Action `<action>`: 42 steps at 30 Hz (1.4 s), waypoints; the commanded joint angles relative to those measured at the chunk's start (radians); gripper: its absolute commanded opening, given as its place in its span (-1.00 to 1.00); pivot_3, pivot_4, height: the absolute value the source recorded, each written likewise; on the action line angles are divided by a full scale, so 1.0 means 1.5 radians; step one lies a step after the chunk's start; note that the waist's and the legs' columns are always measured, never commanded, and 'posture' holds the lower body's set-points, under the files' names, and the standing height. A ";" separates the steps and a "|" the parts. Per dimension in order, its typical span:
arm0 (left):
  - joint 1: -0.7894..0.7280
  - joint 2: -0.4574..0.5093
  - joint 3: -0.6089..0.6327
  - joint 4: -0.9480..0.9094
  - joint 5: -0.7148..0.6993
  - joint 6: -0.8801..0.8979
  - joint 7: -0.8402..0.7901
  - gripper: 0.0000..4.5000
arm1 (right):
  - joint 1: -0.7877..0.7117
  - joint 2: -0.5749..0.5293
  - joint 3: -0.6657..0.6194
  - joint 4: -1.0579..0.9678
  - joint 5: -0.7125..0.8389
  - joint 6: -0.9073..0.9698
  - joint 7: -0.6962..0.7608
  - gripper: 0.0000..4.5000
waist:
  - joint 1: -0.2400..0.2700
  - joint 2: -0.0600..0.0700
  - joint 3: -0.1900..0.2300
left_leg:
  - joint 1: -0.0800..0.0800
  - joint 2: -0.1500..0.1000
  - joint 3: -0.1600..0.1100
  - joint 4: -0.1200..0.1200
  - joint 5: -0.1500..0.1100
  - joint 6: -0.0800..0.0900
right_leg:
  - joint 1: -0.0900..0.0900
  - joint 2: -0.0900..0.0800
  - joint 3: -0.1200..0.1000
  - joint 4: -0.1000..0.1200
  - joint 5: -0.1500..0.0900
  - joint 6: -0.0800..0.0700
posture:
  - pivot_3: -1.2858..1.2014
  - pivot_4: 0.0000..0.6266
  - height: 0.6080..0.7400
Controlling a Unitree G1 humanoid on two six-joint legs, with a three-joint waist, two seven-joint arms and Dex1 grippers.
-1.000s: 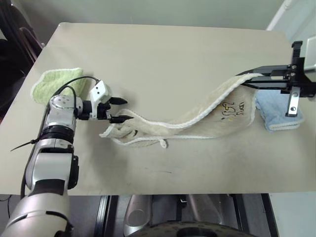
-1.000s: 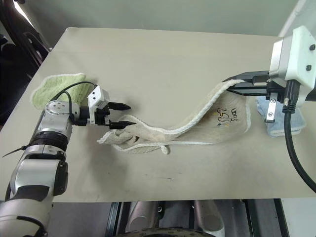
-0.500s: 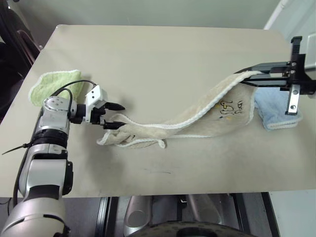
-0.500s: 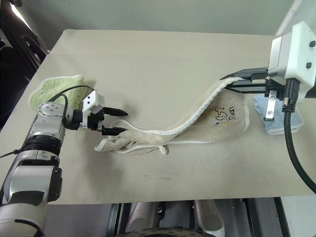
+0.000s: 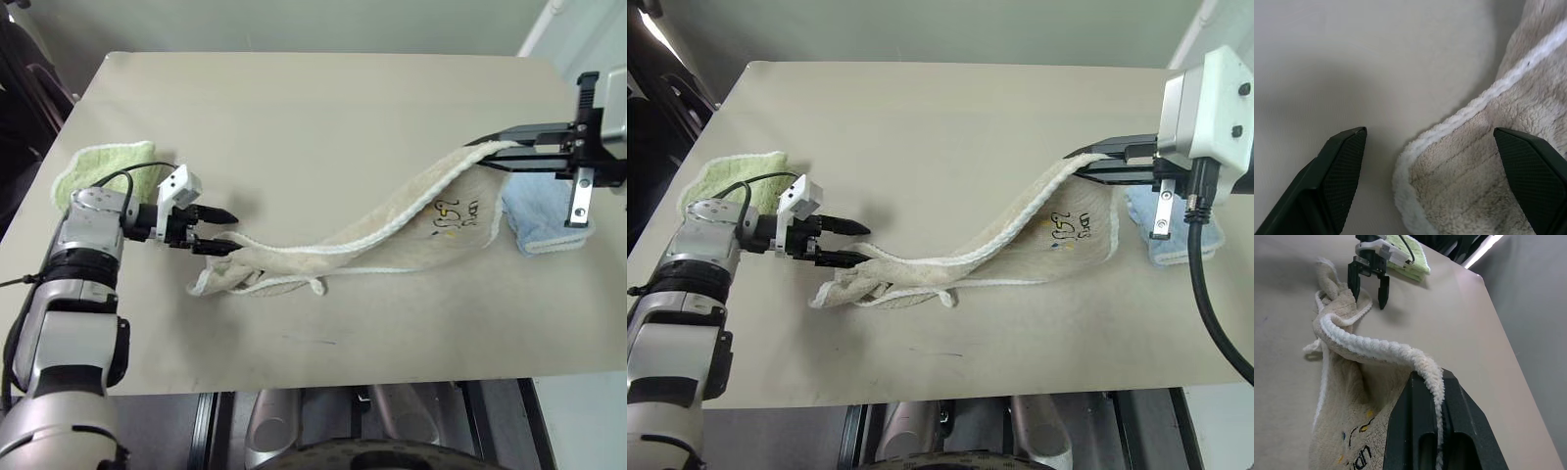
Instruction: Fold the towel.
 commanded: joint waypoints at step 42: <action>-0.255 -0.051 0.233 0.229 -0.029 -0.203 0.413 -0.99 | -0.122 0.108 0.023 0.315 -0.199 -0.145 -0.163 -1.00 | 0.011 0.000 0.000 | -0.005 -0.001 -0.001 0.006 -0.001 -0.001 | -0.003 -0.001 -0.001 0.004 0.002 0.005 | 0.03 -0.52 0.36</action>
